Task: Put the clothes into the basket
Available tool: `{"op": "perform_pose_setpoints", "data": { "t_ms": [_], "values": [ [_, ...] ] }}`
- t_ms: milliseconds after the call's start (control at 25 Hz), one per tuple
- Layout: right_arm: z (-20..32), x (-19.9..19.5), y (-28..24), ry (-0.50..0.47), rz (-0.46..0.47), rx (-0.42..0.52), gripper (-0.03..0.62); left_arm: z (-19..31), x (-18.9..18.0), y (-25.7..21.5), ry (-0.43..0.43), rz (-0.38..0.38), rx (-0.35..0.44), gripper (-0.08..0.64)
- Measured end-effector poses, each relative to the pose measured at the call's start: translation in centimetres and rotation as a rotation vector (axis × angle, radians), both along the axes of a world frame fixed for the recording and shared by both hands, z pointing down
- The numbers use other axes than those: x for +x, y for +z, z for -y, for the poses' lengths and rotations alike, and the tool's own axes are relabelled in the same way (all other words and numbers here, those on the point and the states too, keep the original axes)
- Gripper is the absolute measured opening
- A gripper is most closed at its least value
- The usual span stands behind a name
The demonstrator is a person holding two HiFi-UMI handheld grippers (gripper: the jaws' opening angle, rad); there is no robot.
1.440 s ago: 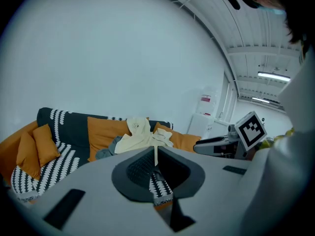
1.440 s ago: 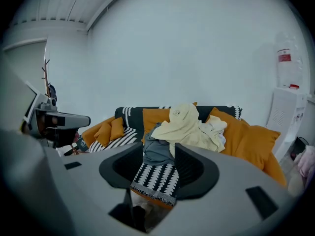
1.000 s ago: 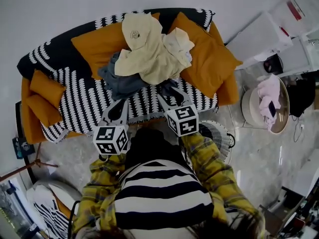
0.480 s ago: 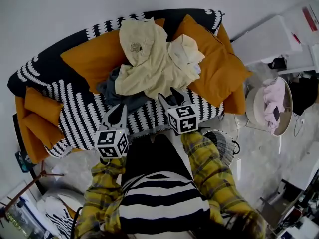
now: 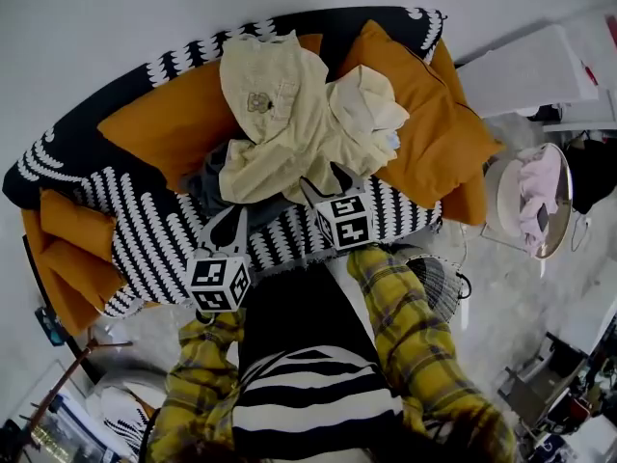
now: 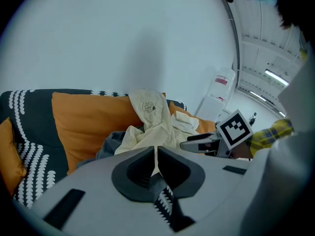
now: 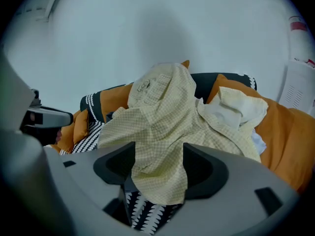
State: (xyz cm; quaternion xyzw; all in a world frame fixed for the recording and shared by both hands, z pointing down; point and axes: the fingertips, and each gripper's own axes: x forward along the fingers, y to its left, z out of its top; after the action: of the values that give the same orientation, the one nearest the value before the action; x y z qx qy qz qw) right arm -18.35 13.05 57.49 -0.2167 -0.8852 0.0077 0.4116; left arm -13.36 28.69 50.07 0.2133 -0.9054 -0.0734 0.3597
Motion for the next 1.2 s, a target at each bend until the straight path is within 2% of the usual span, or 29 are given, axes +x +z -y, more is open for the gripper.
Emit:
{"op": "perform_pose_setpoints", "data": {
  "t_ms": [400,560,720,840,1000,1200],
  "values": [
    [-0.6,-3.4,4.2,0.054,-0.054,0.036,0.318,-0.9,-3.3,2.4,0.020,-0.015,-0.002,0.031],
    [-0.3,-3.5,6.0,0.061,-0.097,0.094,0.316,-1.0,-3.3,2.8,0.013,-0.024,0.004,0.031],
    [-0.5,-4.1,7.3,0.059,-0.141,0.111,0.315,-1.4,-3.0,3.2,0.002,-0.035,0.007,0.031],
    [-1.0,-4.2,7.7,0.049,-0.171,0.091,0.248,-1.8,-2.8,3.5,-0.005,-0.045,0.012,0.032],
    [-1.5,-3.9,7.3,0.038,-0.161,0.087,0.075,-1.9,-2.8,3.7,-0.004,-0.052,0.012,0.031],
    [-1.2,-3.2,4.6,0.057,-0.102,0.079,0.052,-1.8,-3.2,3.3,-0.002,-0.044,0.015,0.031]
  ]
}}
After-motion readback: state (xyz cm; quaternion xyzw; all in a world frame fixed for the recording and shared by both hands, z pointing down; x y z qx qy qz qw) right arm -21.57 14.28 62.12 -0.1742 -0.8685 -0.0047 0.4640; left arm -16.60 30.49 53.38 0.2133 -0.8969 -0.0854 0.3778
